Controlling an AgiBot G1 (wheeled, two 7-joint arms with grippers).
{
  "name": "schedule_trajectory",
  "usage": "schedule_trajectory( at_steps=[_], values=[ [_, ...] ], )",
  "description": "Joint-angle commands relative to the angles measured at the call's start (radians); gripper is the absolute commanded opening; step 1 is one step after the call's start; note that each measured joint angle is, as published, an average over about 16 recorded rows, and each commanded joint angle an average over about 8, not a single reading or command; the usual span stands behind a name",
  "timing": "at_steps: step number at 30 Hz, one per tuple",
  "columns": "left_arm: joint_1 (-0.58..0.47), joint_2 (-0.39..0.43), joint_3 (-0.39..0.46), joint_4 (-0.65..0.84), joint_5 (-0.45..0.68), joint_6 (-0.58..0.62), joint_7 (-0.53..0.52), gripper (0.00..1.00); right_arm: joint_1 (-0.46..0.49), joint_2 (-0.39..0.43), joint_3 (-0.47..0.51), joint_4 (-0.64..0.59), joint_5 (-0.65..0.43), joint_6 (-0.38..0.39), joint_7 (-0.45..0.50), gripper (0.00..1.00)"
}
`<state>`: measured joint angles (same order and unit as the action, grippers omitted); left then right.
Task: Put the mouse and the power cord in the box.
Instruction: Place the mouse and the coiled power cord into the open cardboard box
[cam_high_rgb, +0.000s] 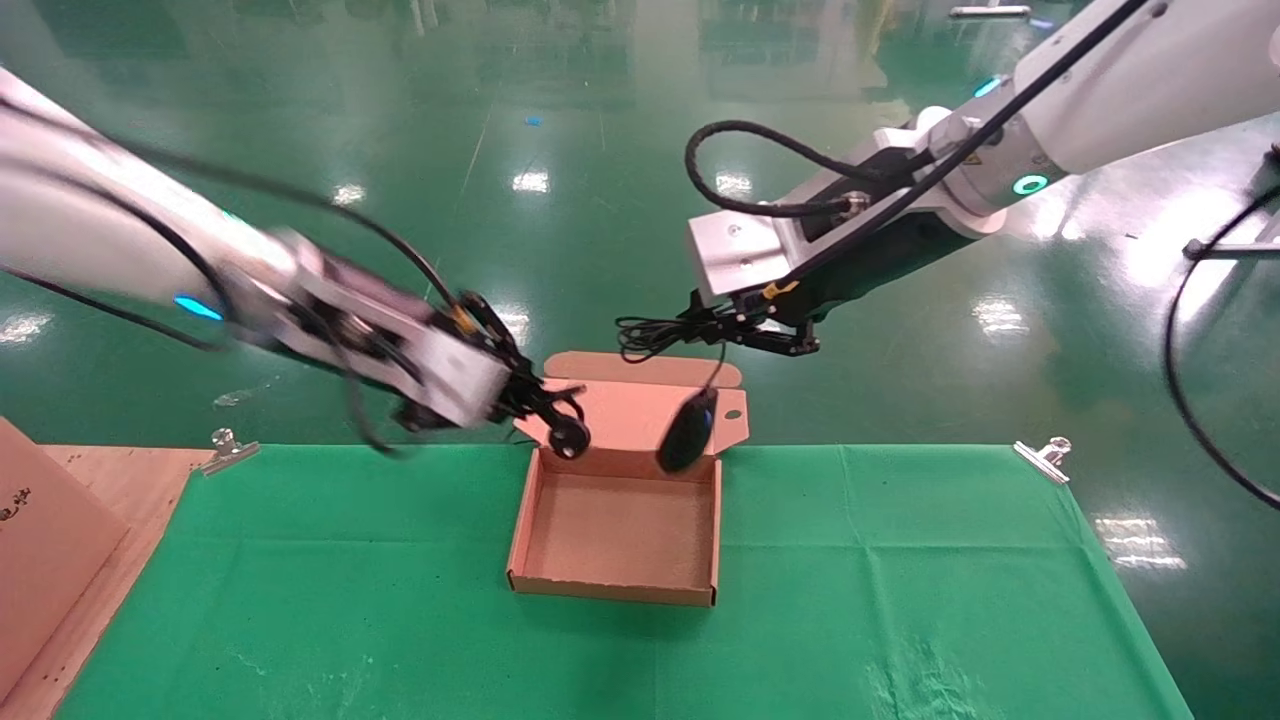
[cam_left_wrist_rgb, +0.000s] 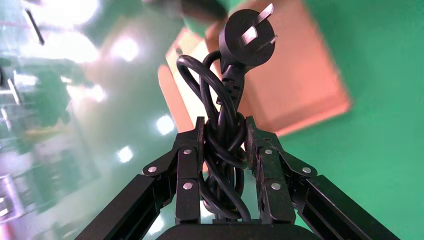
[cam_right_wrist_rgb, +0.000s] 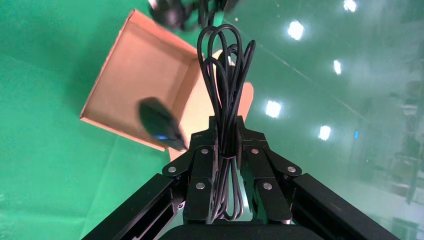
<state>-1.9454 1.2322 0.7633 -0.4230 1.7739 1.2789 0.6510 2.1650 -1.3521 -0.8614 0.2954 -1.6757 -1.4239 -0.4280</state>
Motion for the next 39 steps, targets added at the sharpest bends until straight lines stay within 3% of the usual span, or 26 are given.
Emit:
schedule_trajectory(
  at_steps=[1, 10, 17, 20, 25, 32, 39],
  values=[
    [0.057, 0.016, 0.012, -0.039, 0.023, -0.076, 0.032, 0.0, 0.004, 0.001, -0.005, -0.012, 0.005, 0.005, -0.009, 0.0],
    [0.392, 0.031, -0.068, -0.265, -0.021, -0.514, -0.061, 0.0, -0.026, 0.005, -0.012, -0.054, 0.041, -0.003, -0.057, 0.0],
    [0.596, 0.09, -0.077, -0.31, 0.071, -0.872, -0.108, 0.0, -0.059, 0.008, -0.016, -0.095, 0.057, 0.005, -0.093, 0.0],
    [0.635, 0.116, -0.047, -0.289, 0.118, -0.936, -0.127, 0.0, -0.074, 0.01, -0.018, -0.114, 0.061, 0.011, -0.11, 0.0],
    [0.651, 0.128, 0.027, -0.265, 0.139, -0.915, -0.177, 0.02, -0.098, 0.013, -0.022, -0.146, 0.062, 0.027, -0.135, 0.0],
    [0.648, 0.13, 0.137, -0.25, 0.122, -0.871, -0.241, 0.28, -0.119, 0.016, -0.024, -0.184, 0.065, 0.055, -0.162, 0.0],
    [0.638, 0.13, 0.224, -0.237, 0.098, -0.905, -0.271, 0.92, -0.126, 0.015, -0.023, -0.205, 0.069, 0.072, -0.178, 0.0]
  ],
)
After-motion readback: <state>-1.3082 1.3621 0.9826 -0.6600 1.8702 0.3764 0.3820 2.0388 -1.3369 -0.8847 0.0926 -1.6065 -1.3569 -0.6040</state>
